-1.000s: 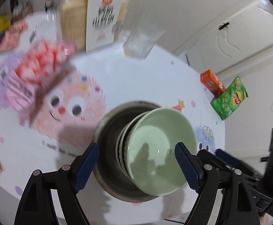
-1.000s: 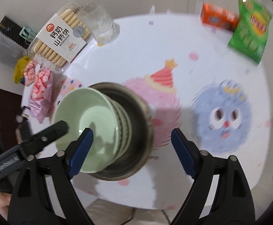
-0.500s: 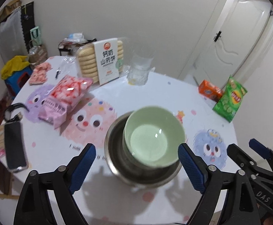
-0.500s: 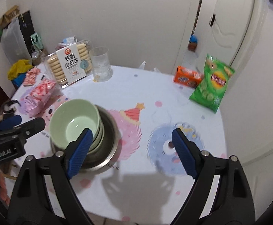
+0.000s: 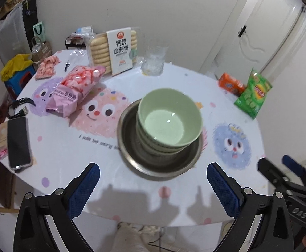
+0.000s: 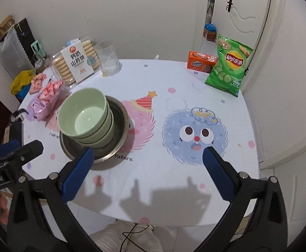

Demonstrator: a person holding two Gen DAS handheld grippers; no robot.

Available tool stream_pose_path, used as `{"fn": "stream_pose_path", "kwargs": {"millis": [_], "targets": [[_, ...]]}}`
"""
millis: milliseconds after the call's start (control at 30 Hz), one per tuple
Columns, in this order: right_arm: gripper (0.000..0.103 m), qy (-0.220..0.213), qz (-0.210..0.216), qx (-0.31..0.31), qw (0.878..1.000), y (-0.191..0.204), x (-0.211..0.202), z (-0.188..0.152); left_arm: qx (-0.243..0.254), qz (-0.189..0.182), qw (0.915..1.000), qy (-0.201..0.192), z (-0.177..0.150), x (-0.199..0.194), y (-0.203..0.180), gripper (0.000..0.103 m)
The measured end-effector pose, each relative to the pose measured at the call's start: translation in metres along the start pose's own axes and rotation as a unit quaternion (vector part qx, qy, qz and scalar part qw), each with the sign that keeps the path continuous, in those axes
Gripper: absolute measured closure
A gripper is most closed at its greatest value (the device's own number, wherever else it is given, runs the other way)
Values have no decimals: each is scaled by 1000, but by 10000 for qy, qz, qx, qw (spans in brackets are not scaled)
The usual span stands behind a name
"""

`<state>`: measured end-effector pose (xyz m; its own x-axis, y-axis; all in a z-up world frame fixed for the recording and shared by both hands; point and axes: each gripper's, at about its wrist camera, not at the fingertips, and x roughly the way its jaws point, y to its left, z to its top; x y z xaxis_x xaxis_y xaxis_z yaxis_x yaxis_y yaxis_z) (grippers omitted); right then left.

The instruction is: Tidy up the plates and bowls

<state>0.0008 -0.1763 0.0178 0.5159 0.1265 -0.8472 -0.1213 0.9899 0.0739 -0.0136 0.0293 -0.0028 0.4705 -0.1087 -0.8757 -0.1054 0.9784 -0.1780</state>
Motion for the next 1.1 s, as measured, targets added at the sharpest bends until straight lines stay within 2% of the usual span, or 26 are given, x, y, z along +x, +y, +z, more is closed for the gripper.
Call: {"fn": "stream_pose_path", "kwargs": {"millis": [167,300,467,1100], "targets": [[0,21,-146,128,9998,5,0,-1,292,207,9993,-94,0,0,0,0],[0,40,-166,210,9996,10,1,-2,360,97,9993,-25,3,4,3,0],[0,29,-208,283,9994,16,2,-2,558,131,9984,19,6,8,1,0],[0,180,-512,247,9982,19,14,-1,587,169,9980,150,12,18,8,0]]}}
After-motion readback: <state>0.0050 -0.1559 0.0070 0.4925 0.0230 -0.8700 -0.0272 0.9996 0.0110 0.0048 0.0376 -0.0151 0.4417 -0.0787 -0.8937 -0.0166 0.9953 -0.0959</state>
